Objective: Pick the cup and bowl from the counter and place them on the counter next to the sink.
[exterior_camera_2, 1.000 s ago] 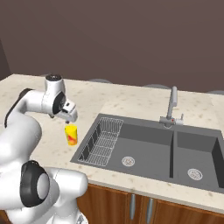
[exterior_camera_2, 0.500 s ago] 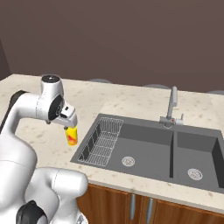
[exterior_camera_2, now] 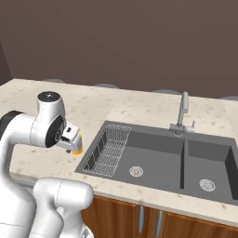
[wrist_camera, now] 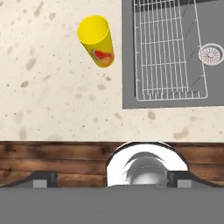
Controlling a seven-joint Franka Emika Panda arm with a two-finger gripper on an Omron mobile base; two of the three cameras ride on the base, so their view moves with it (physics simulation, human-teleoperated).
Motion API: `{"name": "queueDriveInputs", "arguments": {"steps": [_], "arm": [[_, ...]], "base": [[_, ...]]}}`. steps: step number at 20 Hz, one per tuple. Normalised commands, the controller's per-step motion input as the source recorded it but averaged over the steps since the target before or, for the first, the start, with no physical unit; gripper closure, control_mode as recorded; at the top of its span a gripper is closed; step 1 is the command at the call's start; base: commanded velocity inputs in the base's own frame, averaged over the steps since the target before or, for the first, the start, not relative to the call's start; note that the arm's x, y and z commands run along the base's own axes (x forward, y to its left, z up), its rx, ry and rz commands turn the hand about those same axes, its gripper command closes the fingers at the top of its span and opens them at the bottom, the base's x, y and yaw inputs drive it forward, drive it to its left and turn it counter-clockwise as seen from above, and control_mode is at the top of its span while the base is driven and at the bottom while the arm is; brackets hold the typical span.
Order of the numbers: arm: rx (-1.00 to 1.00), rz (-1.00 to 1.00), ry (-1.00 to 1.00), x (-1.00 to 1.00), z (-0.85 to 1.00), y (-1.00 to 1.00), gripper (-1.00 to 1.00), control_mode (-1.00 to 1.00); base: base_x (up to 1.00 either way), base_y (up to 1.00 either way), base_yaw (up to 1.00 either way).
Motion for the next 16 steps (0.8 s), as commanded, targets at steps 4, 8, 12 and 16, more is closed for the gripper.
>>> {"name": "queueDriveInputs", "arguments": {"steps": [4,8,12,16], "arm": [[0.00,0.00,-0.07,-0.78,-0.01,-0.29,-1.00,-1.00],[0.00,0.00,-0.01,-0.67,0.00,-0.22,-1.00,-1.00],[0.00,0.01,0.00,-0.50,-0.03,-0.08,-1.00,-1.00],[0.00,0.00,0.00,-0.09,0.00,0.00,-1.00,-1.00]], "base": [[0.00,0.00,0.00],[0.00,0.00,0.00],[0.00,0.00,0.00],[0.00,0.00,0.00]]}}
